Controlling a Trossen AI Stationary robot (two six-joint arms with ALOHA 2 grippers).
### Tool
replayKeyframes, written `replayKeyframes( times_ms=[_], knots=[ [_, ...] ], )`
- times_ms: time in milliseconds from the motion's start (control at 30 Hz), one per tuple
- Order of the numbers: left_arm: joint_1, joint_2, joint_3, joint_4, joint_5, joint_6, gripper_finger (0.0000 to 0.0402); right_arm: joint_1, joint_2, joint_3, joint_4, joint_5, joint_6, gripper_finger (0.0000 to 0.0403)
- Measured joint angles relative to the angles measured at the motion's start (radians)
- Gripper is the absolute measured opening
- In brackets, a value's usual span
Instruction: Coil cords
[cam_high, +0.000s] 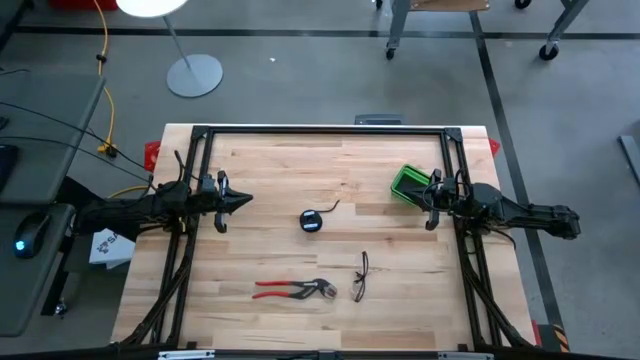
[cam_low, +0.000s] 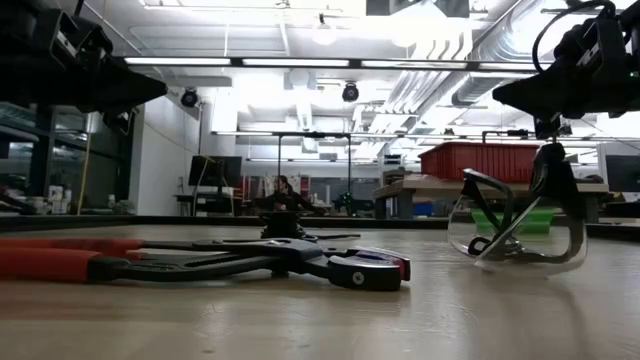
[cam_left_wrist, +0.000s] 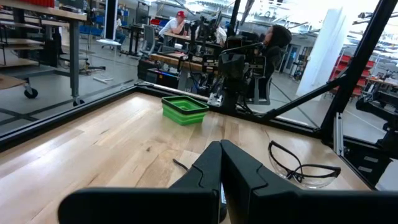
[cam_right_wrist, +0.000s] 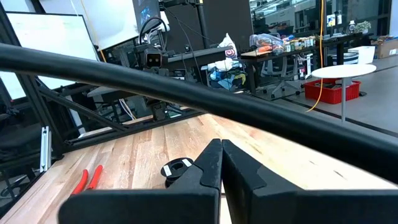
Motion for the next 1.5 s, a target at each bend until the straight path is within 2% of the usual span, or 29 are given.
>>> replayKeyframes(
  times_ms=[833, 933, 967, 1133, 1233, 1333, 1433, 1500],
  knots=[
    [0.000, 0.000, 0.000, 0.000, -0.003, 0.012, 0.0001, 0.000, 0.000, 0.000, 0.000, 0.000, 0.000, 0.0000],
    [0.001, 0.001, 0.000, 0.022, -0.067, 0.119, 0.0001, 0.000, 0.000, 0.000, 0.000, 0.000, 0.000, 0.0000],
    [0.001, 0.004, 0.000, 0.076, -0.099, 0.106, 0.0001, 0.000, 0.000, 0.000, 0.000, 0.000, 0.000, 0.0000],
    [0.002, 0.011, 0.000, 0.531, -0.272, -0.271, 0.0001, 0.000, 0.000, 0.000, 0.000, 0.000, 0.000, 0.0000],
    [0.002, 0.012, 0.003, 0.746, -0.443, -0.331, 0.0001, 0.000, 0.000, 0.000, 0.000, 0.000, 0.000, 0.0000],
    [0.002, 0.053, 0.033, 0.643, -0.557, -0.392, 0.0001, 0.000, 0.000, 0.000, 0.000, 0.000, 0.000, 0.0000],
    [0.002, 0.193, 0.081, 0.461, -0.542, -0.568, 0.0001, 0.000, 0.000, 0.000, 0.000, 0.000, 0.000, 0.0000],
    [0.001, 0.310, 0.122, 0.435, -0.522, -0.628, 0.0001, 0.000, 0.000, 0.000, 0.000, 0.000, 0.000, 0.0000]
  ],
)
